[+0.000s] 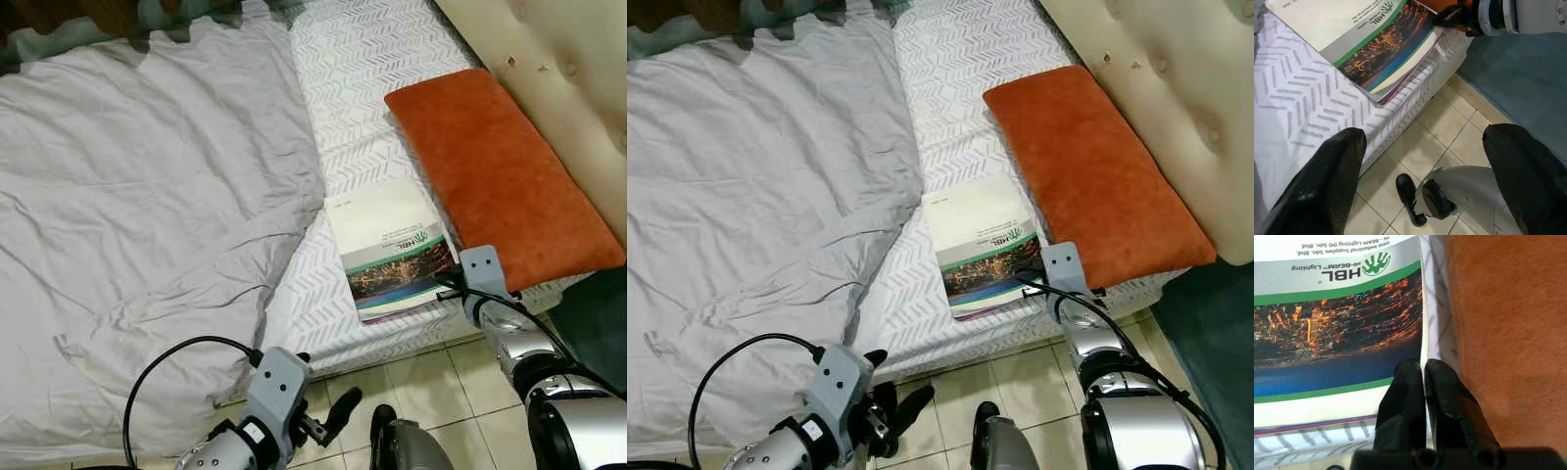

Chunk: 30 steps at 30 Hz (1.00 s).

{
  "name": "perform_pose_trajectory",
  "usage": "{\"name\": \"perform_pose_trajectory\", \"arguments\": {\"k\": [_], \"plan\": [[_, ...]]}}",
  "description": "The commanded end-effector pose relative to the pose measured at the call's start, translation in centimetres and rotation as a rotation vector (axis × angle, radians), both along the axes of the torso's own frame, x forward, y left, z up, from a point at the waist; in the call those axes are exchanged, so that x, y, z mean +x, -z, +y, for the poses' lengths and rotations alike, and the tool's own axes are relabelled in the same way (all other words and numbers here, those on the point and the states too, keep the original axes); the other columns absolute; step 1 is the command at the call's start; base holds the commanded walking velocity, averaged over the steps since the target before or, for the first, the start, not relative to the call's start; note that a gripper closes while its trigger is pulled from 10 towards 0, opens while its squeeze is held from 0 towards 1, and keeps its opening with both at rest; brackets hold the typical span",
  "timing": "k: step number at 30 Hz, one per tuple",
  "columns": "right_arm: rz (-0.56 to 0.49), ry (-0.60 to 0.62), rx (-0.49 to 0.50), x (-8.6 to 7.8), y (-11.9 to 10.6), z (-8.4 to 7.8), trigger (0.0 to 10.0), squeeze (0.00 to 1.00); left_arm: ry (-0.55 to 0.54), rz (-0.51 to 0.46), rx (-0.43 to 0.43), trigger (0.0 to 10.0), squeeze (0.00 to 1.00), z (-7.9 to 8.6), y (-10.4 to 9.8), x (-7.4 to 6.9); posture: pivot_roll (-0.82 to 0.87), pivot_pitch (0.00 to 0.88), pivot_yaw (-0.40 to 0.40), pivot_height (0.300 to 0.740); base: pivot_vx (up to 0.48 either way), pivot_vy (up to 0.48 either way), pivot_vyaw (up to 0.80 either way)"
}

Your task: Clean up the room

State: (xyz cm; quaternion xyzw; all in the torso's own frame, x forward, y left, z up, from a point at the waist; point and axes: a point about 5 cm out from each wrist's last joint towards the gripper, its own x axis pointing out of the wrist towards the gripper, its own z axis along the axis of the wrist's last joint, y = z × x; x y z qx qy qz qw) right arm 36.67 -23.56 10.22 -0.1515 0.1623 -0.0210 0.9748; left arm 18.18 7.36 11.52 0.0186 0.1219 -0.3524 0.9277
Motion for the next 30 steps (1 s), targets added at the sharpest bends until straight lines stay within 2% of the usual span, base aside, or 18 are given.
{"name": "perform_pose_trajectory", "arguments": {"k": [1,2,3,5,7,8,9,10,18,27,30], "plan": [[0.031,0.059,0.067,-0.4,0.7,-0.6,10.0,0.00,0.001,0.023,0.009,10.0,0.00,0.0,0.3,-0.5,0.18,0.541,0.062,0.740,0.000,0.000,0.00],[0.030,0.077,0.113,-0.4,0.8,-0.5,10.0,0.00,0.001,0.023,0.010,10.0,0.00,0.0,0.3,-0.5,0.18,0.541,0.062,0.740,0.000,0.000,0.00],[0.030,0.077,0.113,-0.4,0.8,-0.5,10.0,0.00,0.001,0.023,0.010,10.0,0.00,0.0,0.3,-0.5,0.18,0.541,0.062,0.740,0.000,0.000,0.00],[0.027,0.112,0.207,-0.4,0.9,-0.1,10.0,0.00,-0.001,0.019,0.012,10.0,0.00,0.1,0.3,-0.4,0.19,0.540,0.064,0.740,0.000,0.000,0.00],[0.026,0.122,0.230,-0.3,1.0,0.3,10.0,0.00,-0.003,0.013,0.013,10.0,0.00,0.1,0.2,-0.2,0.19,0.540,0.066,0.740,0.000,0.000,0.00],[0.022,0.123,0.224,-0.3,1.0,0.3,10.0,0.08,-0.004,0.011,0.014,10.0,0.00,0.1,0.1,-0.2,0.20,0.540,0.066,0.740,0.000,0.000,0.00],[0.020,0.122,0.217,-0.2,0.9,0.3,10.0,0.08,-0.005,0.009,0.014,10.0,0.00,0.1,0.0,-0.2,0.20,0.540,0.066,0.740,0.000,0.000,0.00],[0.012,0.131,0.211,-0.2,0.8,0.2,10.0,1.00,-0.007,0.007,0.013,10.0,0.00,0.1,0.0,-0.2,0.20,0.539,0.066,0.740,0.000,0.000,0.00],[-0.059,0.138,0.134,0.3,-0.6,-0.3,10.0,1.00,-0.018,-0.004,0.010,10.0,0.00,0.2,-0.1,0.0,0.20,0.526,0.049,0.740,0.000,0.000,0.00],[-0.070,0.145,0.120,0.4,-0.8,-0.5,10.0,1.00,-0.019,-0.008,0.010,10.0,0.00,0.2,-0.1,0.1,0.19,0.523,0.044,0.740,0.000,0.000,0.00],[-0.182,0.134,0.131,0.7,-1.8,0.3,10.0,1.00,-0.063,-0.037,0.021,10.0,0.00,0.5,0.7,1.5,0.15,0.402,-0.015,0.740,0.000,0.000,0.00]]}}
